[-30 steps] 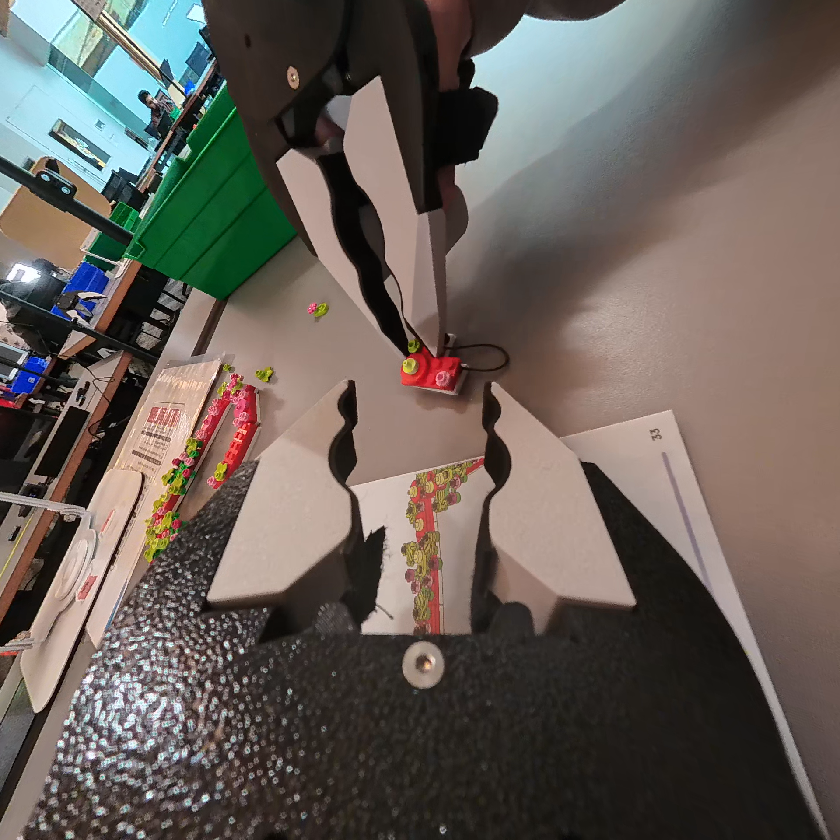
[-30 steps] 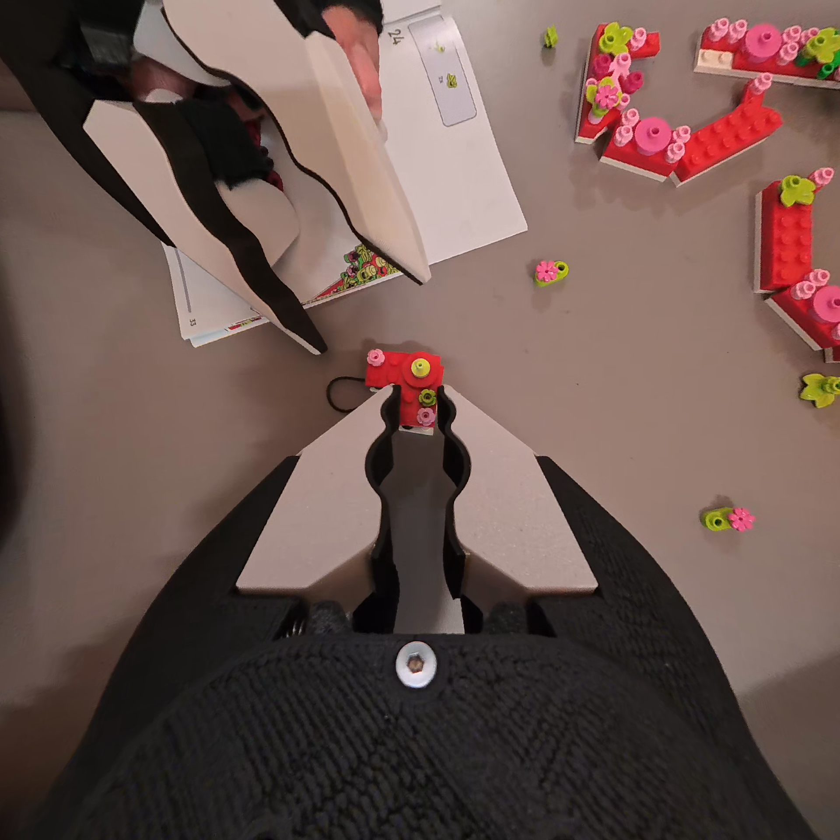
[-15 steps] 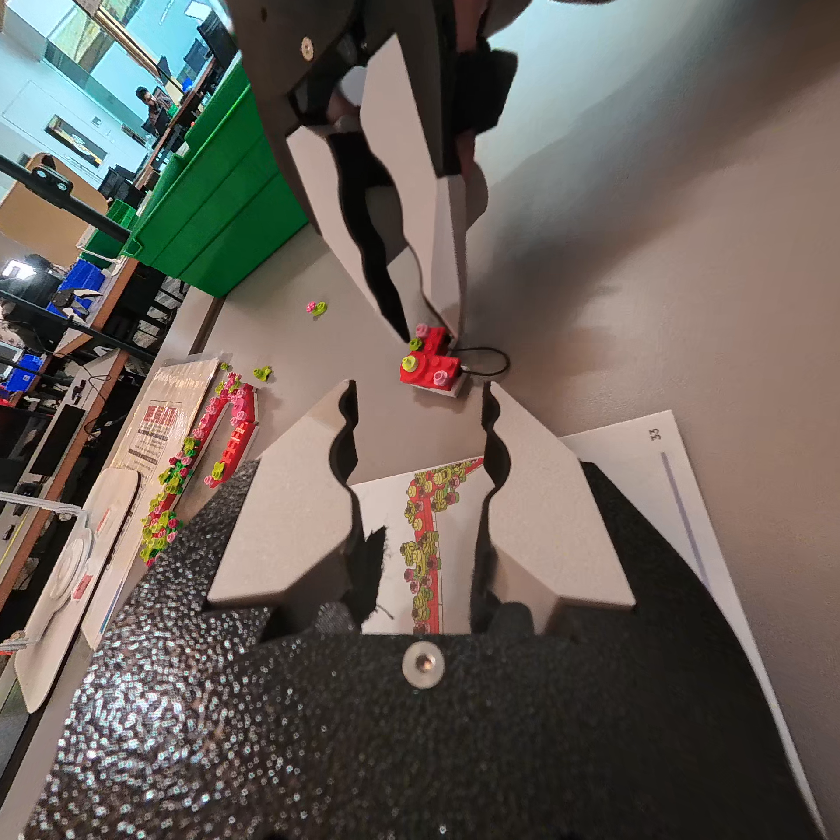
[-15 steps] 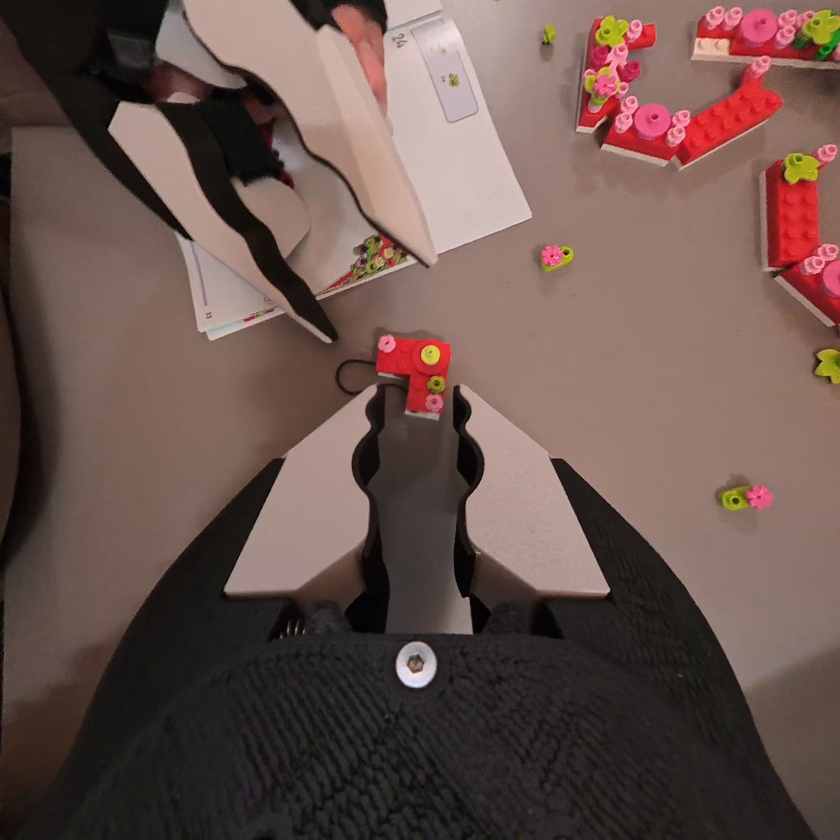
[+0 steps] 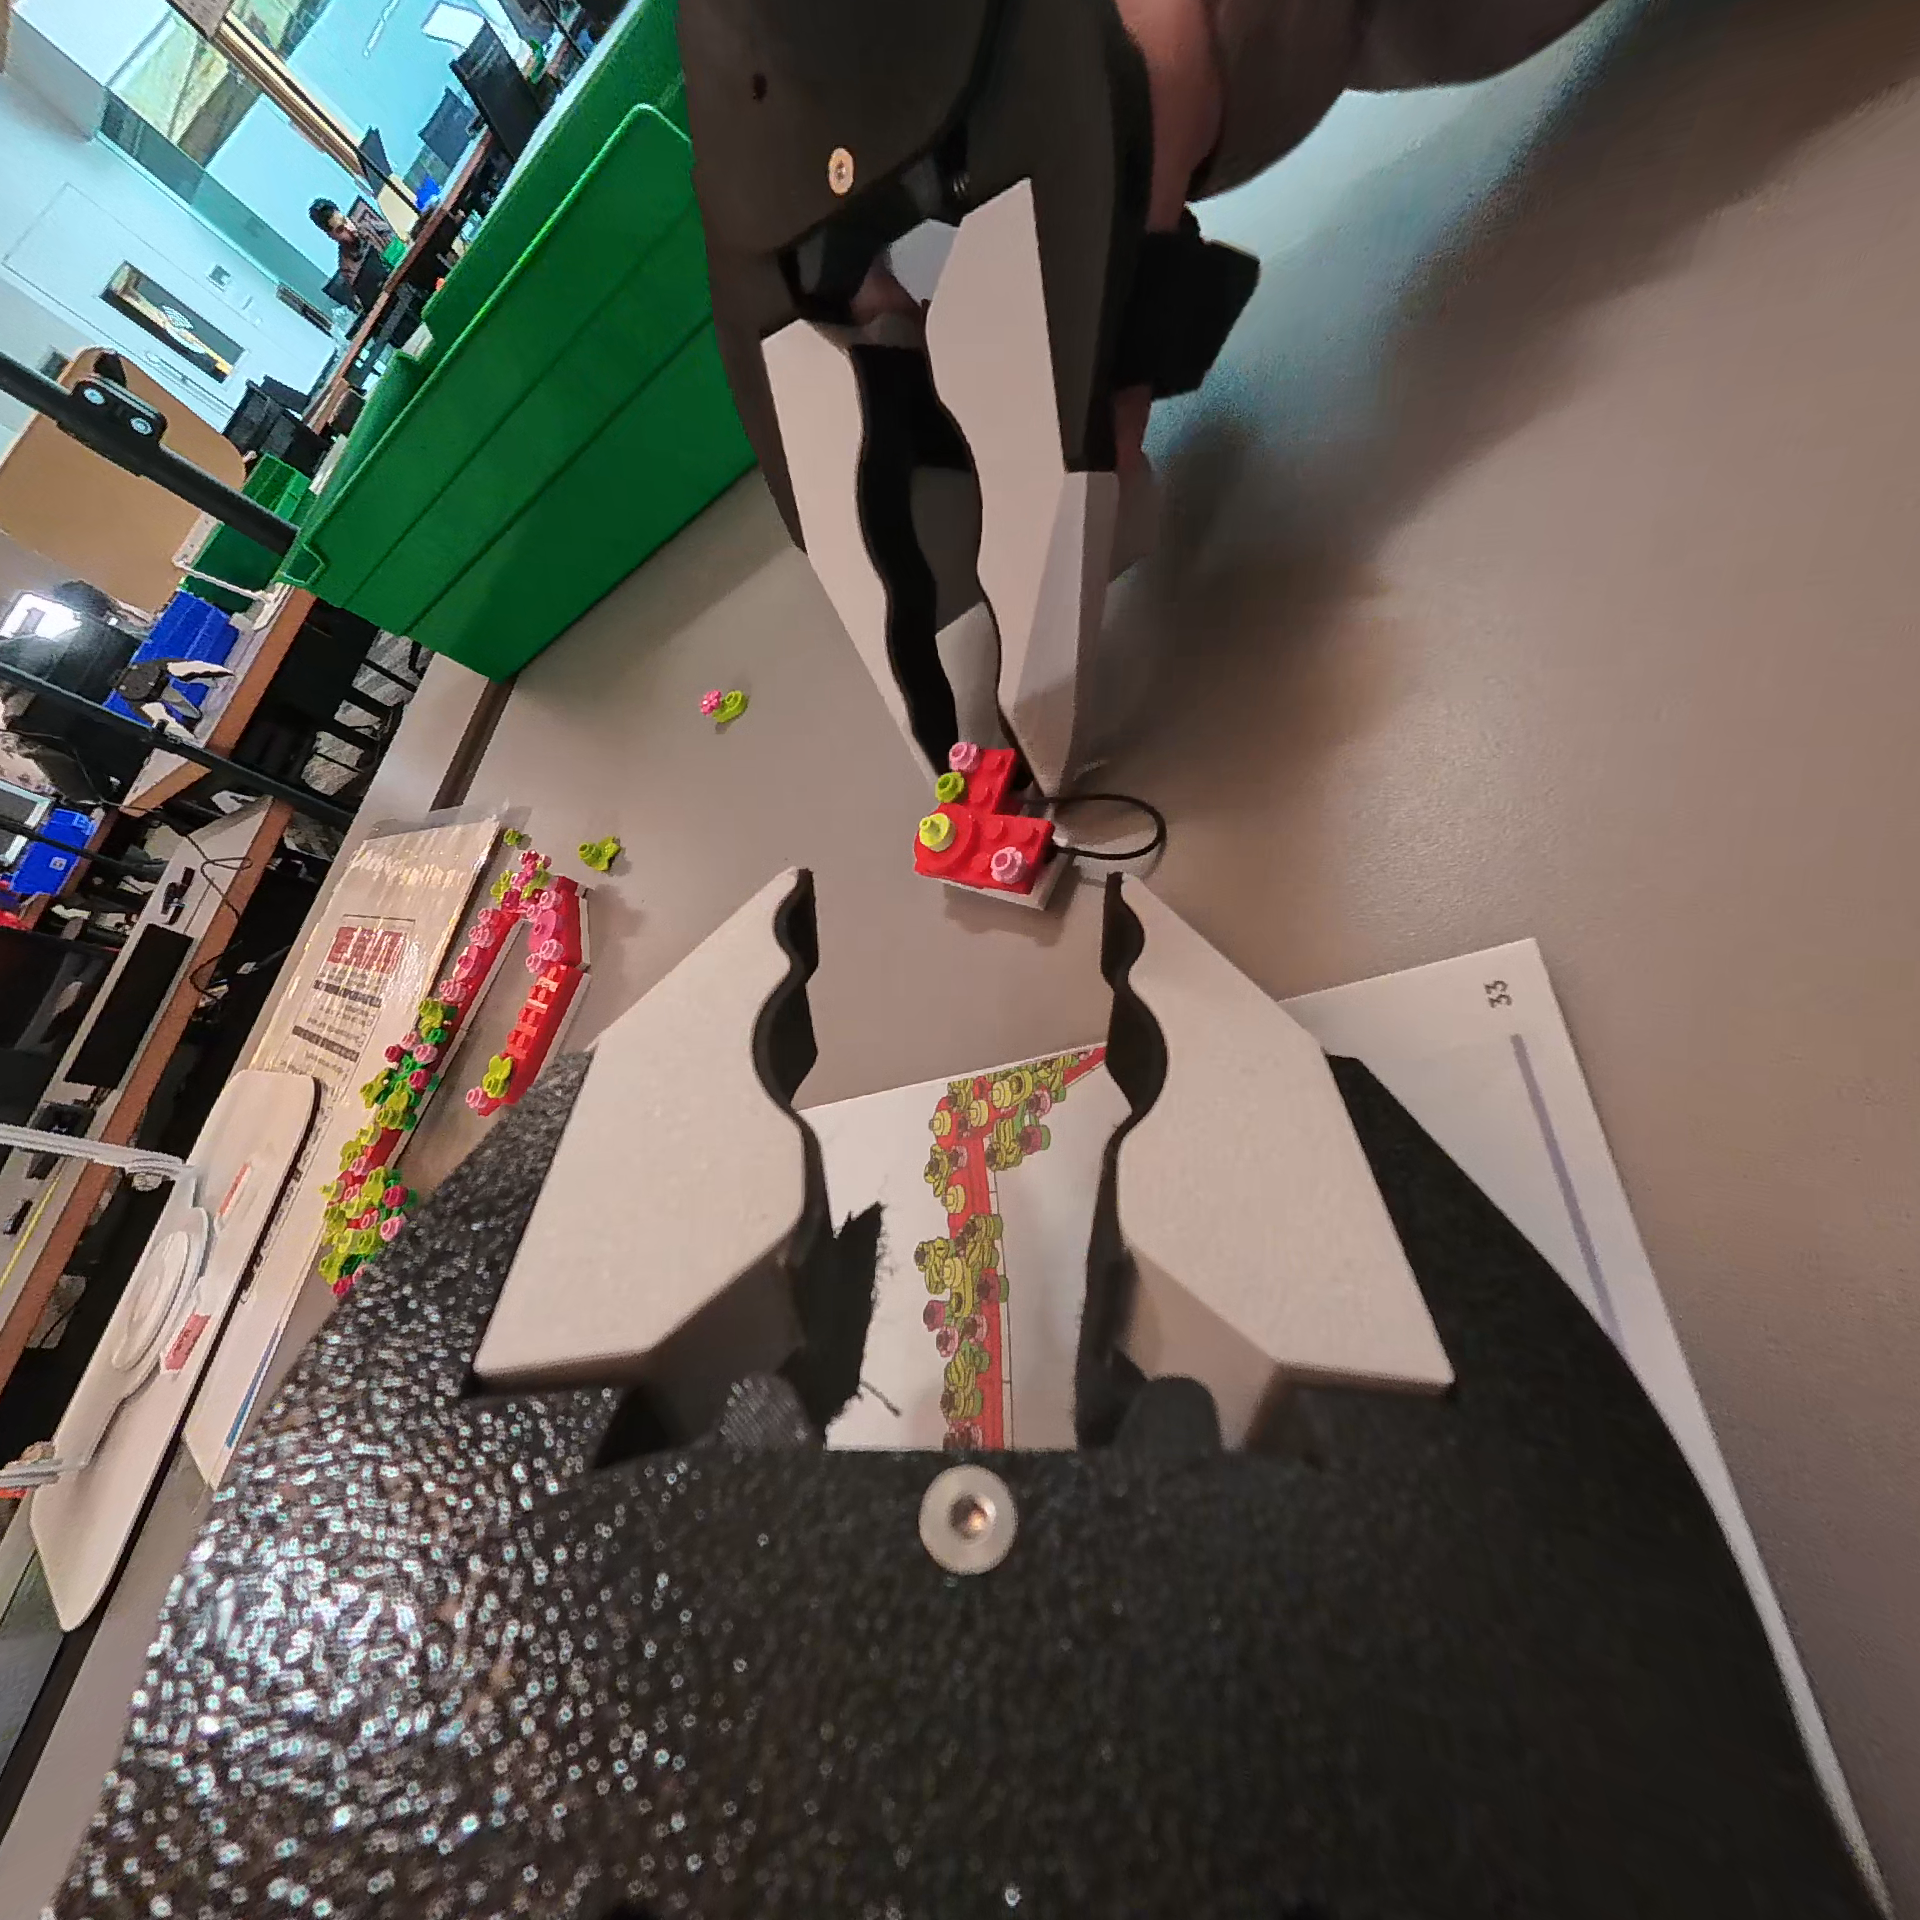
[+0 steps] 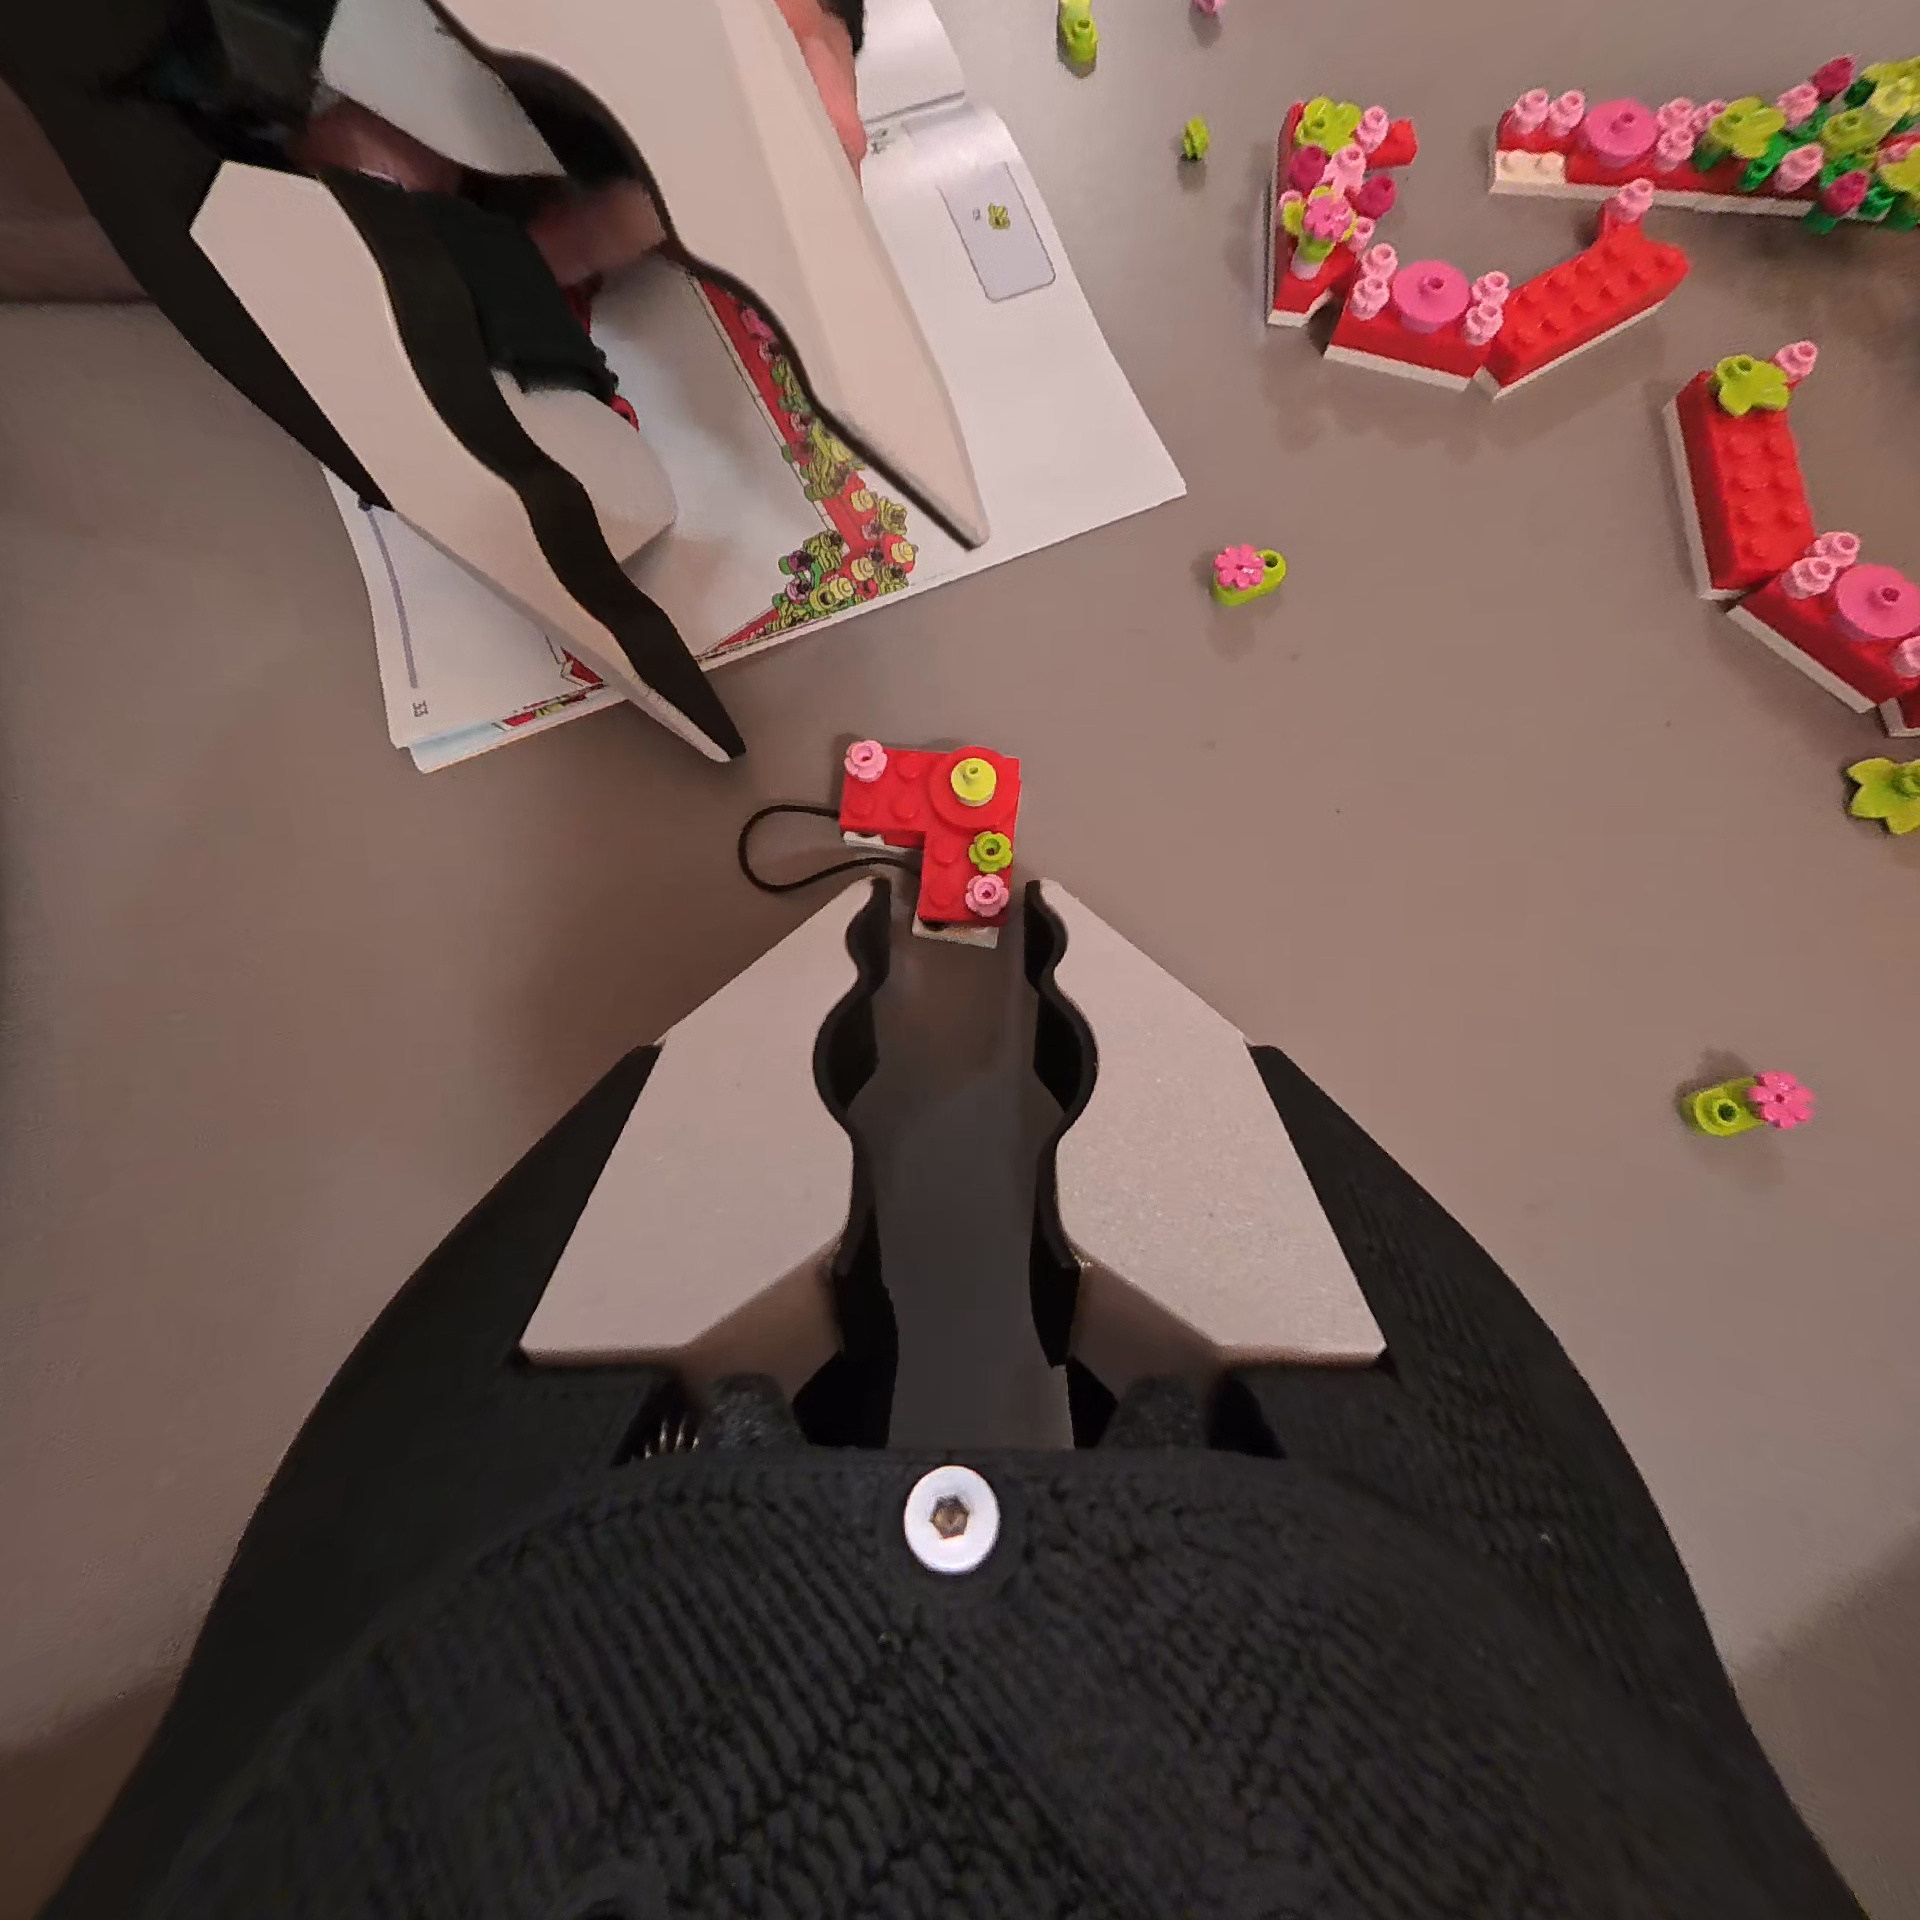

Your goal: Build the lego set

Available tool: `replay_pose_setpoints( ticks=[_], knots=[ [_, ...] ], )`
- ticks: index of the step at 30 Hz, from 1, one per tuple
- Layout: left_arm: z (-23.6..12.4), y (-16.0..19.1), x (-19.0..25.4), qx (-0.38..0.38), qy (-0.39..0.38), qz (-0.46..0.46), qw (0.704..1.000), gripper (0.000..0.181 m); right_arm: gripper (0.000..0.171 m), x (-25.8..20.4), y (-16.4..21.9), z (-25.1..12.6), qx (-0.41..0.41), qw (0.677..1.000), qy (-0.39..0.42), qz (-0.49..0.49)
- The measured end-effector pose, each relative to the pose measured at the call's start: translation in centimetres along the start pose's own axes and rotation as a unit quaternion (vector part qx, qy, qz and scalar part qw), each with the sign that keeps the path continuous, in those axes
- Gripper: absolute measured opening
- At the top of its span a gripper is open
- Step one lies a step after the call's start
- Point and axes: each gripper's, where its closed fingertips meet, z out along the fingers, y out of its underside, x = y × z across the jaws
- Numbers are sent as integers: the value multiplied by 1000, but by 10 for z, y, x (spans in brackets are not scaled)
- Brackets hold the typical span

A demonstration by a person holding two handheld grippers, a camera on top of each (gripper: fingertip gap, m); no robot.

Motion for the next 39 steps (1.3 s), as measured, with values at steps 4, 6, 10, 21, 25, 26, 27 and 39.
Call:
replay_pose_setpoints(
  ticks=[4,6,10,21,25,26,27,39],
  knots=[
    [0,-3,0,5,-5,6,1000,57,20,2,-2,1,17,1000,7,-2],
    [0,-3,0,4,-4,8,1000,57,15,1,-2,2,25,1000,6,-2],
    [0,-4,0,5,-10,19,1000,59,15,2,-2,2,30,999,1,14],
    [3,0,-5,-51,-90,197,975,57,15,5,-26,-14,40,999,-11,30],
    [1,2,-11,-40,-91,148,984,60,15,9,-19,-10,13,1000,-4,18],
    [0,1,-13,-34,-91,134,986,60,15,9,-17,-10,12,1000,-4,21],
    [-2,1,-15,-28,-92,120,988,60,15,10,-15,-9,13,1000,-1,25],
    [-18,-24,-51,27,-91,-39,995,58,15,46,15,-15,11,994,85,67]
  ],
)
